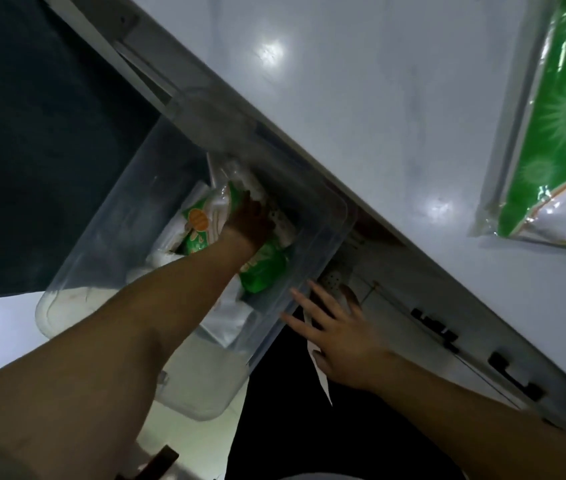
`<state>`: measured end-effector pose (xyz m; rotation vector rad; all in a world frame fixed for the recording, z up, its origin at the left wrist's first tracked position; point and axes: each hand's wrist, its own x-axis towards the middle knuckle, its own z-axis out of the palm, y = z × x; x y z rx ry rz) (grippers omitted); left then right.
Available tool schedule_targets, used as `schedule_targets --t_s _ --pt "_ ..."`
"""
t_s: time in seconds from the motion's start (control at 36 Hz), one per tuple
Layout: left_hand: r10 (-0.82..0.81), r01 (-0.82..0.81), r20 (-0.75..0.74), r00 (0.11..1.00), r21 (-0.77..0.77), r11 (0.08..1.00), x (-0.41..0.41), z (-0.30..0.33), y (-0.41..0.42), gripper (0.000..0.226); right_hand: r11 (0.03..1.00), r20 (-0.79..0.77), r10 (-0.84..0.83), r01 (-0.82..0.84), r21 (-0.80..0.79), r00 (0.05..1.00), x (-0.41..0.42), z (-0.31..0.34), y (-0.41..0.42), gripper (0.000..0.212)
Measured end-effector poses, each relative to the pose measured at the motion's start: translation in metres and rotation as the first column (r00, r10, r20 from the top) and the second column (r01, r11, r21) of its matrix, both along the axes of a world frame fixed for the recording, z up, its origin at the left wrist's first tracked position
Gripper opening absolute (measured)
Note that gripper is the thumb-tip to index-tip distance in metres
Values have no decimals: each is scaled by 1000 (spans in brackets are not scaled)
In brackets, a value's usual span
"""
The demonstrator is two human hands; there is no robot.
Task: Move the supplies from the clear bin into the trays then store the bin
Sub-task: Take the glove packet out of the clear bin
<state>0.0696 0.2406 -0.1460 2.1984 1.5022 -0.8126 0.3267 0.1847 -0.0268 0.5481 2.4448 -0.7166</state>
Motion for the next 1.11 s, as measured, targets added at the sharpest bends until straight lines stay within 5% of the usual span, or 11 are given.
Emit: schedule_targets --t_s 0.22,0.36,0.44,0.56,0.64,0.78,0.92,1.0,1.11 --pt "28 -27 -16 1000 56 998 -30 54 -15 15 997 129 47 -38 -74 991 -13 18 7 81" --pt "404 -399 -5 915 -170 901 -59 99 -28 38 998 129 15 -8 -56 991 -29 53 20 86" --pt "637 -607 181 749 -196 770 -83 133 -48 38 1000 57 -3 3 -1 998 -38 78 24 89" --pt "815 -839 480 324 -253 482 -94 183 -89 27 992 -134 -118 122 21 984 -54 112 29 86" --pt "783 -888 622 2 -358 287 -86 223 -119 34 973 -260 -221 232 11 940 -66 137 35 85" --pt "526 -868 764 -374 -489 93 -54 297 -154 43 889 -431 -458 415 -195 778 -80 179 43 89" --pt "234 -728 708 -667 -685 -1 -19 340 -155 41 571 -333 -800 465 -676 498 -84 222 48 90" --pt "156 -647 644 -749 -761 34 -2 358 -144 44 350 -196 -906 407 -844 374 -79 248 59 75" --pt "158 -586 604 -781 -797 148 16 372 -123 47 319 -169 -929 486 -814 328 -55 284 80 76"
